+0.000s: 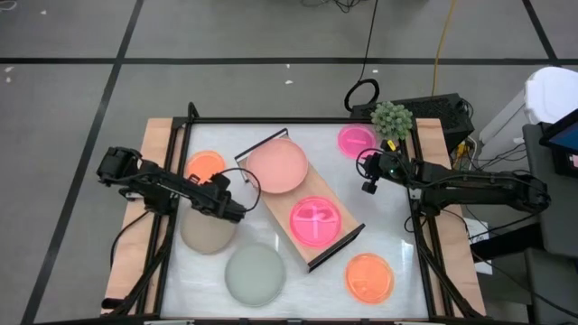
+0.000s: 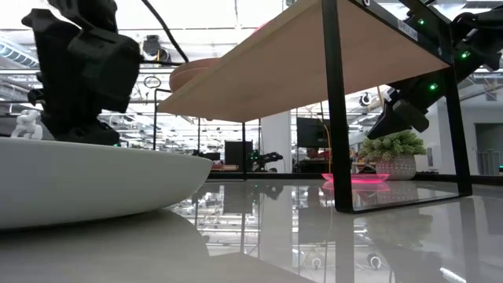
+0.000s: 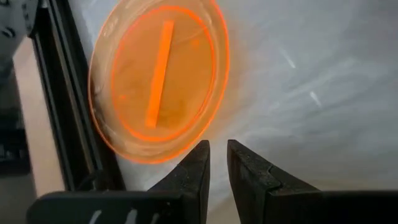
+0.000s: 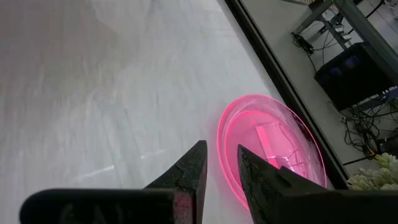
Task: Place and stack plates onto a shelf
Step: Stack the top small orange plate on top of the small pink plate on the shelf
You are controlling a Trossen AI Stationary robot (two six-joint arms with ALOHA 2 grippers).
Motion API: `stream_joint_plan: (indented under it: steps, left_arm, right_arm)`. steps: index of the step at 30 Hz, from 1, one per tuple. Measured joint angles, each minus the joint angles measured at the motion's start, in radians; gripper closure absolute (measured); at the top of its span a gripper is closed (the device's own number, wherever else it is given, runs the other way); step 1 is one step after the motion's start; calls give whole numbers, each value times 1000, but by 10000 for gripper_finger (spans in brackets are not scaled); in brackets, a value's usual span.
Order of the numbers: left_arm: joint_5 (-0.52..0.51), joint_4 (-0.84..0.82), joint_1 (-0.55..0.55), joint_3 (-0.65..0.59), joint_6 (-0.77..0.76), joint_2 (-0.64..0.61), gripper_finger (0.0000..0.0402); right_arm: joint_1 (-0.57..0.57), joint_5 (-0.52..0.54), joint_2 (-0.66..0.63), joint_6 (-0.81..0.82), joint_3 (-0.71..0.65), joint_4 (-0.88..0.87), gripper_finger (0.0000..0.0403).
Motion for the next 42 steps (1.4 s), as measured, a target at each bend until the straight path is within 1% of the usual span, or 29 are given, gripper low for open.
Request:
stream_joint_plan:
  steps: [3, 14, 17, 23, 27, 30, 36, 42]
  left_arm:
    - [0, 58, 19, 2, 29, 0, 338]
    - [-4, 187, 106, 3, 143, 0, 335]
    - [-15, 206, 116, -6, 145, 5, 312]
    - [-45, 202, 115, -14, 134, 5, 234]
    - [-79, 214, 115, -18, 139, 5, 199]
    - [-79, 223, 115, -44, 128, 5, 192]
    - [-81, 222, 115, -100, 68, 5, 190]
    - [-108, 264, 115, -148, 80, 3, 190]
  right_arm:
    - [0, 0, 0, 0, 0, 0, 328]
    - [0, 1, 0, -7, 1, 21, 328]
    - [0, 1, 0, -6, 1, 21, 328]
    - [0, 1, 0, -8, 1, 21, 328]
    - [0, 1, 0, -11, 1, 21, 328]
    - [0, 1, 0, -11, 1, 21, 328]
    - [0, 1, 0, -11, 1, 21, 328]
    - [0, 1, 0, -11, 1, 21, 328]
